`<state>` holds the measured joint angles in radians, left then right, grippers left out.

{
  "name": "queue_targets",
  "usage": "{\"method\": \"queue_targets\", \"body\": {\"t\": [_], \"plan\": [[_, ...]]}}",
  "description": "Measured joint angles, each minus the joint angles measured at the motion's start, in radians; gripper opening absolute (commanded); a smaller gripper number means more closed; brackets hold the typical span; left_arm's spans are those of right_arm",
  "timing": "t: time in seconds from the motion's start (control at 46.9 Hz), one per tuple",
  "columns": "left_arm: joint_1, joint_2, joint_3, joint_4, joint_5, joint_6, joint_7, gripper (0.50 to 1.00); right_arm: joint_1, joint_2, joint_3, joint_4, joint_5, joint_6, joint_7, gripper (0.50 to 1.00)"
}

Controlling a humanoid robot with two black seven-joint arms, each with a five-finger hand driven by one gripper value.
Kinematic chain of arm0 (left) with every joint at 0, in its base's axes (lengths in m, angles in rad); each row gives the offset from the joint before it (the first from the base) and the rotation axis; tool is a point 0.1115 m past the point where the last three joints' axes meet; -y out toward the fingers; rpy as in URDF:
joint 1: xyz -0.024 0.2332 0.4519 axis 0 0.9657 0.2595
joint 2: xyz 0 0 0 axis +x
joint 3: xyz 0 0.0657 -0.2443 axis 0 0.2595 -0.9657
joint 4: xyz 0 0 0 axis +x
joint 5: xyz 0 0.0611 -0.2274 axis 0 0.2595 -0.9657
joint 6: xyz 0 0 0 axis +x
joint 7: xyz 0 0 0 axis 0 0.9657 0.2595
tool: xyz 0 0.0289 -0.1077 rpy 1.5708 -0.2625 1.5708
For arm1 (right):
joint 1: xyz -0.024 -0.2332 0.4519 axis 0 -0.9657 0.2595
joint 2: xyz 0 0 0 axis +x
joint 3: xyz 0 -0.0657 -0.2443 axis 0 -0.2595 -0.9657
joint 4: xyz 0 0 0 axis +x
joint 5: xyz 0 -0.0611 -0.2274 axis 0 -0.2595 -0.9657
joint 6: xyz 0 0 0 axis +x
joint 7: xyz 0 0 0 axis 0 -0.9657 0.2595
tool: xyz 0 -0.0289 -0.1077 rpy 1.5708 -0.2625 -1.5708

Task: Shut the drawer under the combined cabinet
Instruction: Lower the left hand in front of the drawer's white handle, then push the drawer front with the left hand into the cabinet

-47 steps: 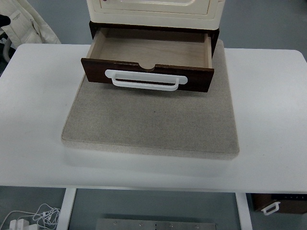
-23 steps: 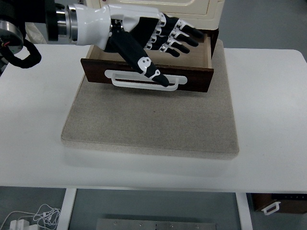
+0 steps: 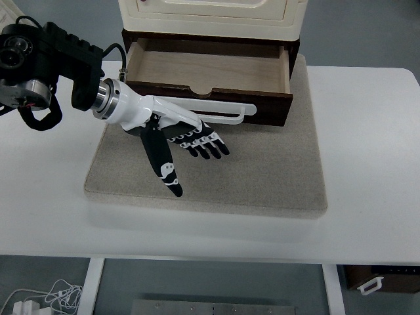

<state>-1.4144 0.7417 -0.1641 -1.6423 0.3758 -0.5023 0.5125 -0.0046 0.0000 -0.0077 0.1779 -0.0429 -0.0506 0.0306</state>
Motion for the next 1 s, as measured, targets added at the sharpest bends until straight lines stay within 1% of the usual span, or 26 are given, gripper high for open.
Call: {"method": "queue_targets", "body": {"t": [0.128, 0.32, 0.597, 1.002], "plan": [[0.0, -0.047, 0.003, 0.045, 0.004, 0.012, 0.028, 1.0, 0.0, 0.0, 0.0, 0.0, 0.0, 0.0, 0.0, 0.952], [-0.014, -0.101, 0.002, 0.117, 0.039, 0.014, 0.035, 1.0, 0.0, 0.0, 0.0, 0.0, 0.0, 0.0, 0.0, 0.952], [0.0, -0.123, 0.002, 0.161, 0.068, 0.014, 0.035, 1.0, 0.0, 0.0, 0.0, 0.0, 0.0, 0.0, 0.0, 0.952], [-0.016, -0.135, 0.003, 0.227, 0.096, 0.013, 0.035, 1.0, 0.0, 0.0, 0.0, 0.0, 0.0, 0.0, 0.0, 0.952]]}}
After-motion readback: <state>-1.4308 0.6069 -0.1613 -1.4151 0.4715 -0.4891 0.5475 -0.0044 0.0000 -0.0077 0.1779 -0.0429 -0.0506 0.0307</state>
